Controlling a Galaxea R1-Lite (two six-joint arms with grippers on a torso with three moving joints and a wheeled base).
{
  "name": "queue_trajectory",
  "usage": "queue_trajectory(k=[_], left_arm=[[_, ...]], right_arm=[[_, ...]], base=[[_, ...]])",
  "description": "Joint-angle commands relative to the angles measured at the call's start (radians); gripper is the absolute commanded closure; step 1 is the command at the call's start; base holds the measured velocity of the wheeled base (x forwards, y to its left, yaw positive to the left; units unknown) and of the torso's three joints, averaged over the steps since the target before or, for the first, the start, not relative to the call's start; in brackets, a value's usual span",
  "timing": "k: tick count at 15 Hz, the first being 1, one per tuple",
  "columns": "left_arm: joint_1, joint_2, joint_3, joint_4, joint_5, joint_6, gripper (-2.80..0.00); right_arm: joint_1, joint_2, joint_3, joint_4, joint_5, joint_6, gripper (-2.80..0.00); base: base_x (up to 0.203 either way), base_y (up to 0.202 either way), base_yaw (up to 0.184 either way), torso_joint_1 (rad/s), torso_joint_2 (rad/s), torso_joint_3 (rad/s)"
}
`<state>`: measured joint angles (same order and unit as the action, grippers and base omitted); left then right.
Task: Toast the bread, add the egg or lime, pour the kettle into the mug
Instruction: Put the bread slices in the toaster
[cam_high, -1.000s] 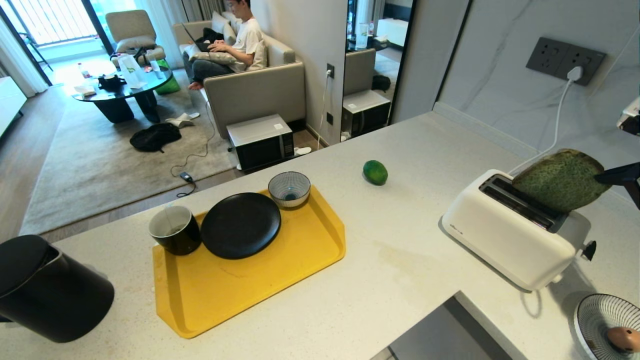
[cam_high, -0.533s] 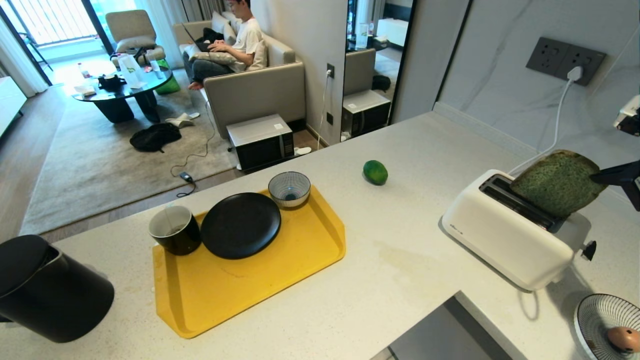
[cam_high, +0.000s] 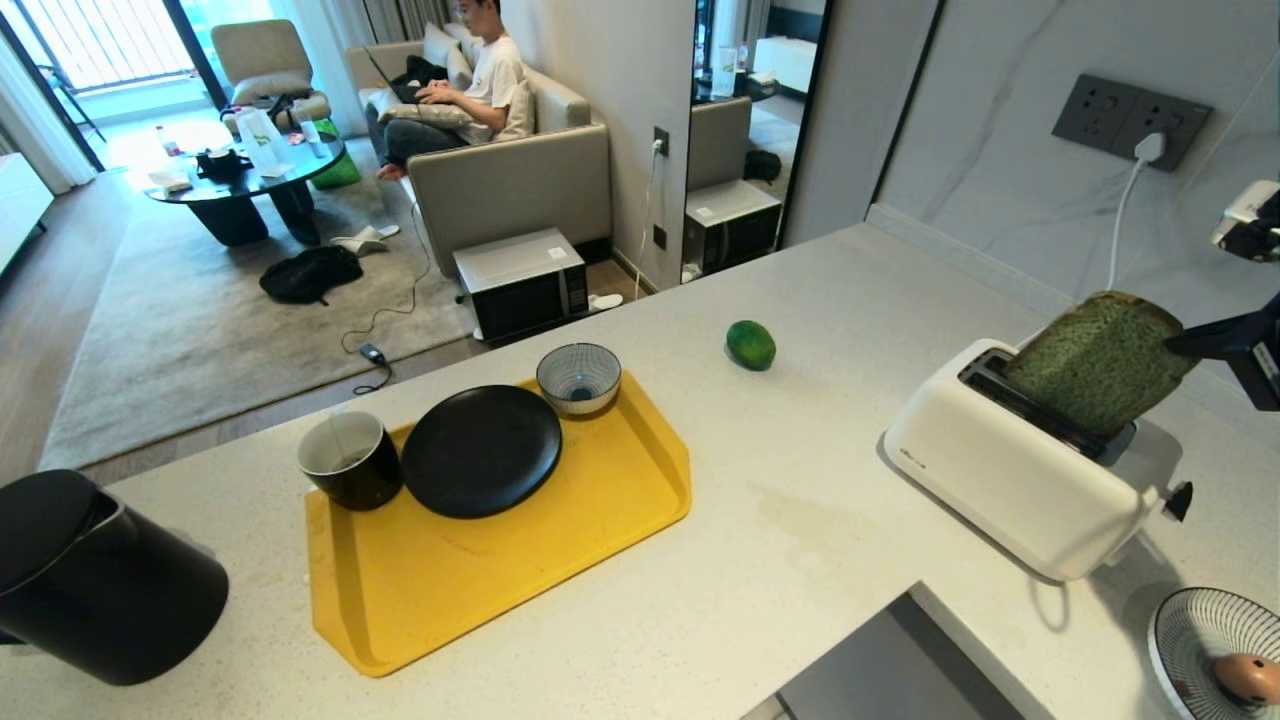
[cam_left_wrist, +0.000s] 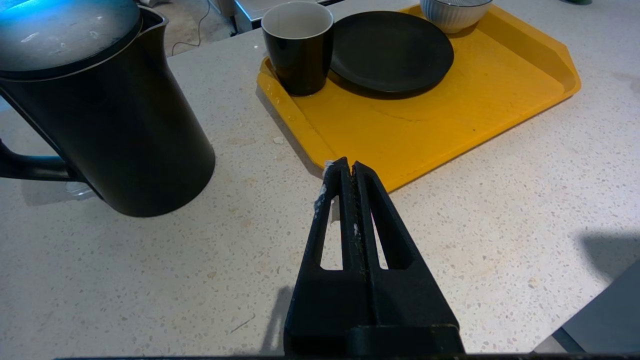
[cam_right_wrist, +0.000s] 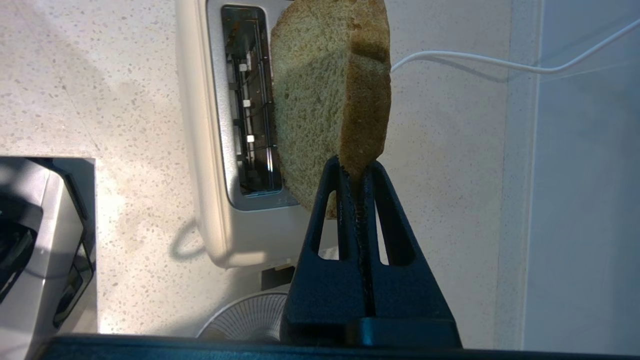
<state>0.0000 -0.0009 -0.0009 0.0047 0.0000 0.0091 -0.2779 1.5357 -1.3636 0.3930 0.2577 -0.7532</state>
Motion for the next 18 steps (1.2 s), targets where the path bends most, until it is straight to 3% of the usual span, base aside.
queue_trajectory(k=[1,10,18], left_arm=[[0.0,0.001,0.001,0.0,0.0,0.0,0.0],[0.0,0.001,-0.001,0.0,-0.002,0.005,0.0],[0.0,0.001,-0.001,0.0,-0.002,0.005,0.0]], right_arm=[[-0.003,0.022,-0.018,0.003,0.002,-0.005,0.0],[-0.066,0.09,-0.086,0.003,0.003,-0.012,0.0],[-0.068,0.093,-0.118,0.012,0.024,-0.061,0.0]], base=[[0.0,0.0,0.0,0.0,0.0,0.0],[0.0,0.0,0.0,0.0,0.0,0.0],[0.0,0.0,0.0,0.0,0.0,0.0]])
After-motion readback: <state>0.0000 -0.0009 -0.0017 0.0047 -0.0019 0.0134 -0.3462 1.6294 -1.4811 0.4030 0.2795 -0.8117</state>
